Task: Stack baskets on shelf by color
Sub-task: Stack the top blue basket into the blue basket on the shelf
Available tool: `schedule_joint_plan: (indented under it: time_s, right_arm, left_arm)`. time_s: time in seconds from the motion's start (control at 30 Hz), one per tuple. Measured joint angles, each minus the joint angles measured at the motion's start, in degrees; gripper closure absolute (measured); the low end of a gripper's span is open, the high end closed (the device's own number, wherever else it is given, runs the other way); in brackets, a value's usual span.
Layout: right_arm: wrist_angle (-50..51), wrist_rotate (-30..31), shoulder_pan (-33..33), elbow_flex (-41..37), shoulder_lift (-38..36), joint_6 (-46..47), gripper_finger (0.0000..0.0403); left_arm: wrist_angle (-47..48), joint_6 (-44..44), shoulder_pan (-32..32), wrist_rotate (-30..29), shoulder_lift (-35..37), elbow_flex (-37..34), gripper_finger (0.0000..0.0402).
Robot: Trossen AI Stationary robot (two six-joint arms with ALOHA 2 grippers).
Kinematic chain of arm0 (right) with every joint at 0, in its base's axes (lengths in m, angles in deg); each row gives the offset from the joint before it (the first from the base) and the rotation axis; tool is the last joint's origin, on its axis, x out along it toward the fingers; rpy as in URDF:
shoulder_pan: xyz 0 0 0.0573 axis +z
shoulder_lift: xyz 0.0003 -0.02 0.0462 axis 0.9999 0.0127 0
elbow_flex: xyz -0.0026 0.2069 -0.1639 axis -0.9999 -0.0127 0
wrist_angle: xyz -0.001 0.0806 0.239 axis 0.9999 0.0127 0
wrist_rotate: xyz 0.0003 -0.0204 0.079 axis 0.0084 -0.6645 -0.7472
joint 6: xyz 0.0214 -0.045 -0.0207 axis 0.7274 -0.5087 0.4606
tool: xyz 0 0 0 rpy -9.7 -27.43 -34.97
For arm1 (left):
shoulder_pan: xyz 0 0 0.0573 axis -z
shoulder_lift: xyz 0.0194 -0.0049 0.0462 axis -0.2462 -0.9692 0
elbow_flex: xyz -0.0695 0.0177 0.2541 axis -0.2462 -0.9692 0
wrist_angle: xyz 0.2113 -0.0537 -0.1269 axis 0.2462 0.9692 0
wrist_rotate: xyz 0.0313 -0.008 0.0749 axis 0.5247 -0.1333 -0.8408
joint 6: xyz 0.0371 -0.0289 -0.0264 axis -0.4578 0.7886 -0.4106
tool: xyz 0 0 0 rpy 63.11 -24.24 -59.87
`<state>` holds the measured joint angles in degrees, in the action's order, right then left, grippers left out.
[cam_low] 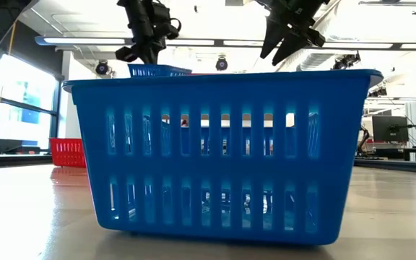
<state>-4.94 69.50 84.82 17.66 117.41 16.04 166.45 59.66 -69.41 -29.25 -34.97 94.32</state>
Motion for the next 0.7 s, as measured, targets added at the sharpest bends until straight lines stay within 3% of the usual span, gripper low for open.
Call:
schedule_joint_plan:
  time_s: [0.7]
  right_arm:
    - [0.0,0.0,0.0,0.0,0.0,-0.4,0.0242]
  left_arm:
    - [-2.9,3.0,0.2,-0.1,-0.9,0.0,0.0318]
